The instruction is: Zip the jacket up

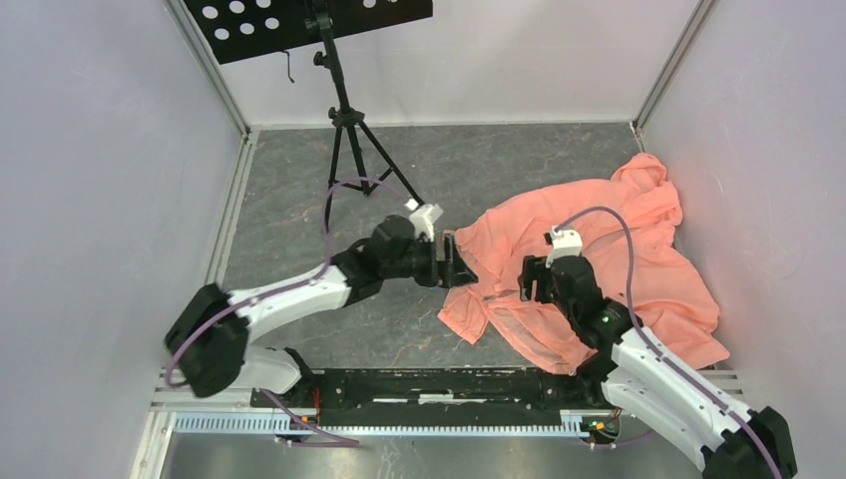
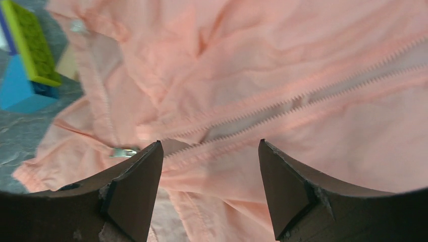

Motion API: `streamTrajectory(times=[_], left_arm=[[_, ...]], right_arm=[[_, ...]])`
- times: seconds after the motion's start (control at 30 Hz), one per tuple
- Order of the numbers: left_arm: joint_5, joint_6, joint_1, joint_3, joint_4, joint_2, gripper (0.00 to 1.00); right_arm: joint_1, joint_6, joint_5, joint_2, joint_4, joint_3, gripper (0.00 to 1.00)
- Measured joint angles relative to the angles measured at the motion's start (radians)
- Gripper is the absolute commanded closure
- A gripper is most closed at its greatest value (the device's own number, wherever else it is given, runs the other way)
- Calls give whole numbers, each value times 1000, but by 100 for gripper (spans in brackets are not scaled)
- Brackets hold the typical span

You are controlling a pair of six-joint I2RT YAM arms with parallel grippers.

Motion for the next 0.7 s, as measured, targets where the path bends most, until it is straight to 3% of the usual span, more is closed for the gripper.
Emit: streamTrajectory(times=[0.1,0.2,0.37,0.5,0.6,0.7], left_arm=[[-1,-69,-36,64,79,165,28],[3,-133,-51,98,151,281,43],[14,-180,-53,180,188,439,56],[27,-184,-53,238,186,524,57],[27,-184,-53,275,180,570,43],[24,-186,-53,281,179,586,42]], right_arm=[[-2,40,54,-40,-26,-56,36],[-5,86,75,-37,-44,-90,53],[-6,159,78,-69,-43,-140,64],[-7,182,51,-106,-23,-153,67],[-8,198,11,-125,12,-168,68],[-7,211,-29,-122,30,-185,68]])
